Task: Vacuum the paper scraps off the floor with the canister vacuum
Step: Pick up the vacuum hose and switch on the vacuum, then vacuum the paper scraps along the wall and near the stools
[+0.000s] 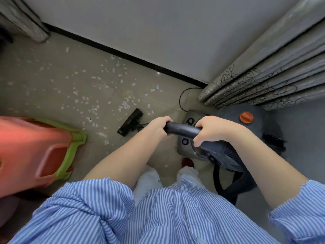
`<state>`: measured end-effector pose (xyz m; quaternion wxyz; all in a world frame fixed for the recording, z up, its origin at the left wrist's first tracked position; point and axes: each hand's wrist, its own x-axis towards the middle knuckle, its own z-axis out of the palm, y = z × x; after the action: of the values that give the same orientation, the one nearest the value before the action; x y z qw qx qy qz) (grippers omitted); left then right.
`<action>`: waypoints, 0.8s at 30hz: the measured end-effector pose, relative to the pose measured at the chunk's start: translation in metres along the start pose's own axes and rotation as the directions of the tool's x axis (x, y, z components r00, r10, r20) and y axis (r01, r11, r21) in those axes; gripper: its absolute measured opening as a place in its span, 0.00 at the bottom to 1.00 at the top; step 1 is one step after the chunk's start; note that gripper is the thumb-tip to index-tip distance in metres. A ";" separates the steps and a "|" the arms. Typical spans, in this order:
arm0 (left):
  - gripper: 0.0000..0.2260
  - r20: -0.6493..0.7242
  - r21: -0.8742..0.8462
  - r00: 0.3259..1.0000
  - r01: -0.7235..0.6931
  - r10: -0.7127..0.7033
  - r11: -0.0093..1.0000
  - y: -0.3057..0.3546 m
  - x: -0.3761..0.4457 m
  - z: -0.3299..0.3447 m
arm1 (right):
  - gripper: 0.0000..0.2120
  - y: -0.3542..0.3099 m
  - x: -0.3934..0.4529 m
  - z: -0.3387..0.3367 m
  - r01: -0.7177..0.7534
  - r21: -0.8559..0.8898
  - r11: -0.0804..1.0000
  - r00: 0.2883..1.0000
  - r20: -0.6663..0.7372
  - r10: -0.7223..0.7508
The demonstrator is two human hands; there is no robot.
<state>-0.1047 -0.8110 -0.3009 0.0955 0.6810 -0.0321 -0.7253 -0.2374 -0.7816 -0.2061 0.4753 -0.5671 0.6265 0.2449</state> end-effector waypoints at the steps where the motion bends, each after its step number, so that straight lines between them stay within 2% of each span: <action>1: 0.13 0.010 -0.047 1.000 0.001 -0.001 0.999 0.004 -0.005 -0.004 | 0.09 -0.007 -0.005 -0.008 -0.002 -0.002 1.000 1.000 -0.008 0.002; 7: 0.12 -0.048 -0.140 0.994 -0.103 0.097 0.985 0.048 -0.034 -0.071 | 0.11 -0.085 -0.008 -0.023 0.075 -0.070 0.995 0.992 -0.096 -0.082; 14: 0.10 -0.120 -0.158 0.978 -0.189 0.171 0.969 0.117 -0.035 -0.135 | 0.12 -0.152 0.042 -0.043 0.190 -0.107 0.976 0.972 -0.122 -0.202; 17: 0.06 -0.163 -0.150 0.968 -0.216 0.192 0.965 0.155 -0.032 -0.158 | 0.12 -0.183 0.067 -0.067 0.242 -0.138 0.960 0.958 -0.122 -0.259; 22: 0.11 -0.296 -0.155 0.935 -0.250 0.196 0.956 0.222 -0.026 -0.192 | 0.12 -0.232 0.116 -0.108 0.323 -0.148 0.935 0.938 -0.086 -0.337; 24: 0.11 -0.311 -0.143 0.928 -0.260 0.207 0.955 0.243 -0.026 -0.203 | 0.12 -0.247 0.130 -0.123 0.347 -0.128 0.929 0.930 -0.080 -0.358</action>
<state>0.1214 -1.0271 -0.2466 0.2467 0.7604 -0.0325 -0.5999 -0.0317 -1.0064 -0.2095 0.4464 -0.7080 0.5230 0.1611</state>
